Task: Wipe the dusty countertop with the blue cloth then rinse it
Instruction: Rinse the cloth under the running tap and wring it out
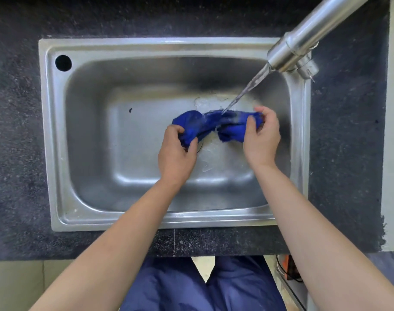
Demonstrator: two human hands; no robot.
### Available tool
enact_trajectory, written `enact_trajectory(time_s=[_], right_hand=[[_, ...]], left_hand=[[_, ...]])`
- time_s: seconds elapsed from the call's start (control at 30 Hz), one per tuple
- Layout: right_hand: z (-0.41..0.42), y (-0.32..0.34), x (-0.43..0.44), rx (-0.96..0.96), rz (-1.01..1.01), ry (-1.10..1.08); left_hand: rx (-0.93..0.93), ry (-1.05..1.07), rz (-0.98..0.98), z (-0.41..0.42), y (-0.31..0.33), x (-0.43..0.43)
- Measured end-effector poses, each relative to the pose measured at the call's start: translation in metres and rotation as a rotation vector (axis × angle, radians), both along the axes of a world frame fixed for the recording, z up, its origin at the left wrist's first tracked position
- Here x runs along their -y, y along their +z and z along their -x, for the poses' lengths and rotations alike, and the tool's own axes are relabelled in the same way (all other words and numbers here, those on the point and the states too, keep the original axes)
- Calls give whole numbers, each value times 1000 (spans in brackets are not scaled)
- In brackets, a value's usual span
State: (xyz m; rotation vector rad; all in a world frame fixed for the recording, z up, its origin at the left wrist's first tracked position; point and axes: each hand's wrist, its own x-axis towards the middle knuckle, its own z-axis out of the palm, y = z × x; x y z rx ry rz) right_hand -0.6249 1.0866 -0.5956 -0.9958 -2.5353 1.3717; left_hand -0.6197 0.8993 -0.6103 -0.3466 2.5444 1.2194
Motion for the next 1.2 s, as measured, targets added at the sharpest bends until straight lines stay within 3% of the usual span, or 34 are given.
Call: enact_trajectory(time_s=[0.1,0.27,0.4,0.47,0.57,0.7,0.87,1.1,1.2], right_hand=[[-14,-22,-4,284,-93,212],[-9,-38,8,280,-235,485],[-3,-51,14,559,-198,716],[-4,-49,12,579,-154,723],[-11,-36,3,507,-272,750],[-26,-20,-10,160,-372,604],[-24,-12,-19,52,-345,535],[14,32,-6,-258,-306,316],[8,41,6,-320,-234,298]], left_hand=[[190,-150,127,-12,-19,7],[-21,-329,213,-9,-22,9],[133,-497,248,7,-26,2],[168,-548,309,11,-29,-1],[136,-551,371,12,-32,-3],[105,-618,451,9,-34,-8],[-101,-449,264,18,-21,-1],[-410,-150,-45,58,34,-8],[-576,-72,-61,55,45,-12]])
